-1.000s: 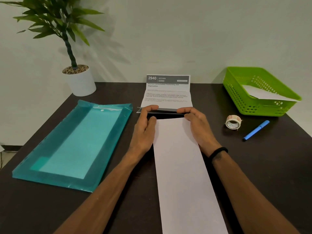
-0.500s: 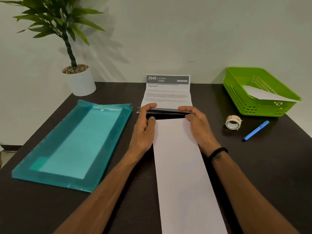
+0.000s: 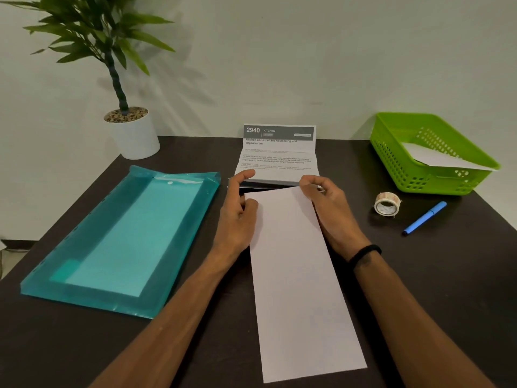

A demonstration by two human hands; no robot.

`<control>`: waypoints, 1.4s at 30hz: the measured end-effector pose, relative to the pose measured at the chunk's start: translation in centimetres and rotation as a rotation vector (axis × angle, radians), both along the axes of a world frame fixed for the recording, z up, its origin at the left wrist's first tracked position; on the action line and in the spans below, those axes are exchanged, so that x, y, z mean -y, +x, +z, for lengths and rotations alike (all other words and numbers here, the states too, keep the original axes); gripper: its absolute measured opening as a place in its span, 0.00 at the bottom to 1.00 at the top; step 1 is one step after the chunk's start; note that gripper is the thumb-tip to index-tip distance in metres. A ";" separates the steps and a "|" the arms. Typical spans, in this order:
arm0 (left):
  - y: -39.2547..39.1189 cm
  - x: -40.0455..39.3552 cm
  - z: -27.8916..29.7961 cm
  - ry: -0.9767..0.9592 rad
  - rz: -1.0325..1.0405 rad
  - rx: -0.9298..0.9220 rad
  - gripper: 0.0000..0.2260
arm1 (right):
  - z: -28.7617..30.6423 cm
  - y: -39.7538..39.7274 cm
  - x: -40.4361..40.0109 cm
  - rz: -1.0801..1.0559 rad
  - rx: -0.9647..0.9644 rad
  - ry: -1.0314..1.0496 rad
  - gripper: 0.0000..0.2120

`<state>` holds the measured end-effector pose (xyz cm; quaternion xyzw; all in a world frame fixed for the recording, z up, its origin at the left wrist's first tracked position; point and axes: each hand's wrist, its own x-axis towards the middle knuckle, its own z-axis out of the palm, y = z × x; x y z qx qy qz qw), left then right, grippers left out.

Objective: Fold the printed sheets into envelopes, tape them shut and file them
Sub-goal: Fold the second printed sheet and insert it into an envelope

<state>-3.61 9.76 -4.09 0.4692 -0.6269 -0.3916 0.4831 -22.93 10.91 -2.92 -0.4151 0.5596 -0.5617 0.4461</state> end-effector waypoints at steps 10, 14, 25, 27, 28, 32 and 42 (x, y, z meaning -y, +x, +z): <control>0.7 -0.3 -0.1 -0.009 0.256 -0.175 0.24 | 2.0 -0.5 -3.9 0.366 -0.001 0.203 0.32; 0.7 -0.8 0.0 0.044 0.300 -0.296 0.22 | 2.9 -1.1 -7.1 0.471 -0.160 0.304 0.27; 2.0 -4.7 0.2 0.052 0.293 -0.292 0.09 | 12.4 -3.1 -9.7 0.377 -0.952 -0.019 0.10; 2.2 -5.3 0.4 0.050 0.337 -0.297 0.13 | 13.2 -2.5 -9.6 0.346 -1.138 -0.052 0.11; 2.2 -5.7 0.4 0.046 0.358 -0.314 0.16 | 13.0 -2.1 -9.5 0.325 -1.207 -0.059 0.11; 2.7 -7.1 0.2 0.029 0.416 -0.328 0.21 | 10.3 -0.7 -9.8 0.245 -1.316 -0.116 0.14; 2.8 -10.3 0.0 -0.168 0.411 -0.020 0.11 | 4.1 1.1 -12.7 0.281 -1.378 -0.249 0.16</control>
